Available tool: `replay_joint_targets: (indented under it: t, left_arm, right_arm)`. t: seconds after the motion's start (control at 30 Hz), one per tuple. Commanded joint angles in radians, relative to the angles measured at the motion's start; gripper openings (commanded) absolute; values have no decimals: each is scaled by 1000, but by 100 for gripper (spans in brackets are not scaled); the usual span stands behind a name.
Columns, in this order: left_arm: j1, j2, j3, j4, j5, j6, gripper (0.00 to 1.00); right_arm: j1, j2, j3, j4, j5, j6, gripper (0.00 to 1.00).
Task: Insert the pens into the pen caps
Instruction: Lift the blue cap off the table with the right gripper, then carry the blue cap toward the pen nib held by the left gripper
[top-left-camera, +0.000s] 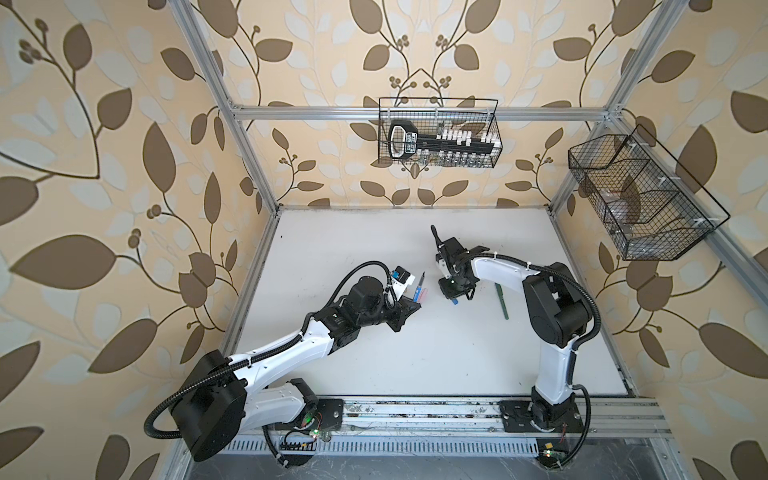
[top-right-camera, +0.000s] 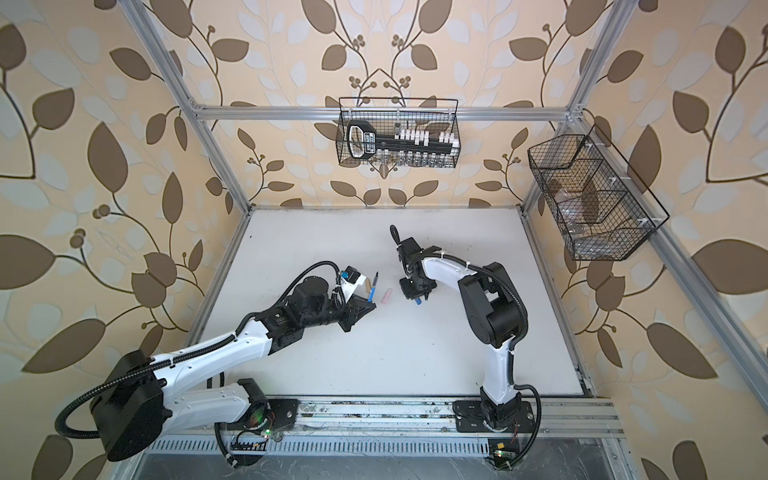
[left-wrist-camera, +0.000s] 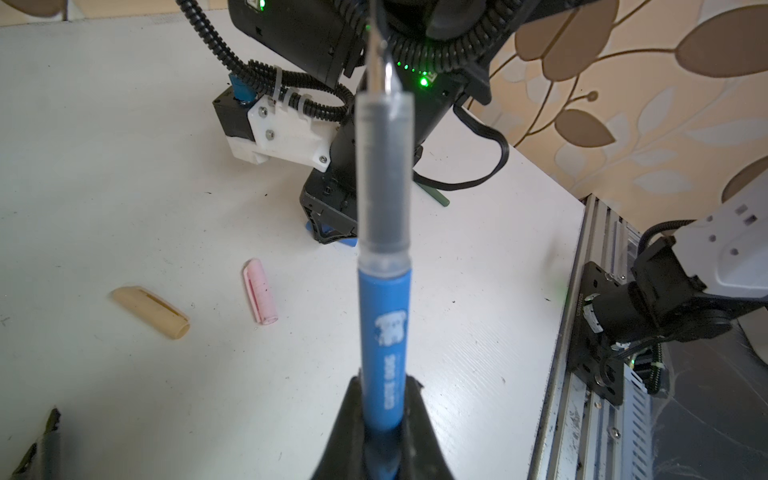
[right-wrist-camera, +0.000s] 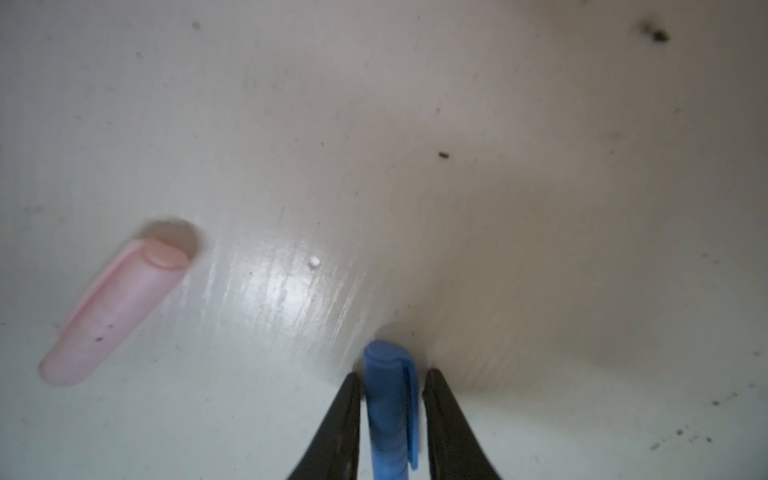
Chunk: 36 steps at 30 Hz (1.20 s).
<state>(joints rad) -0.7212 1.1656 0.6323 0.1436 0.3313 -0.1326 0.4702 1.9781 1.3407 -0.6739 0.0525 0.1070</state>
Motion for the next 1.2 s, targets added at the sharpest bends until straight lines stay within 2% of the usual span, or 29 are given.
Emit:
replay_joint_targets:
  t: [0.0, 0.17, 0.47, 0.73, 0.93, 1.17]
  left_arm:
    - [-6, -19, -1, 28, 6, 13, 0]
    - [-6, 2, 3, 31, 9, 12, 0]
    - [-9, 90, 26, 40, 41, 10, 0]
    - [-27, 109, 32, 41, 35, 16, 0]
    - [-56, 126, 47, 34, 24, 24, 0]
    - [-66, 129, 50, 30, 19, 28, 0]
  right_arm:
    - [4, 40, -22, 26, 16, -11, 25]
    - [3, 12, -45, 47, 13, -6, 24]
    - [-13, -159, -173, 145, -47, 26, 21]
    - [-44, -288, -284, 228, -122, 52, 20]
    - [-85, -463, -465, 502, -240, 123, 20]
    - [-120, -590, -606, 745, -386, 249, 19]
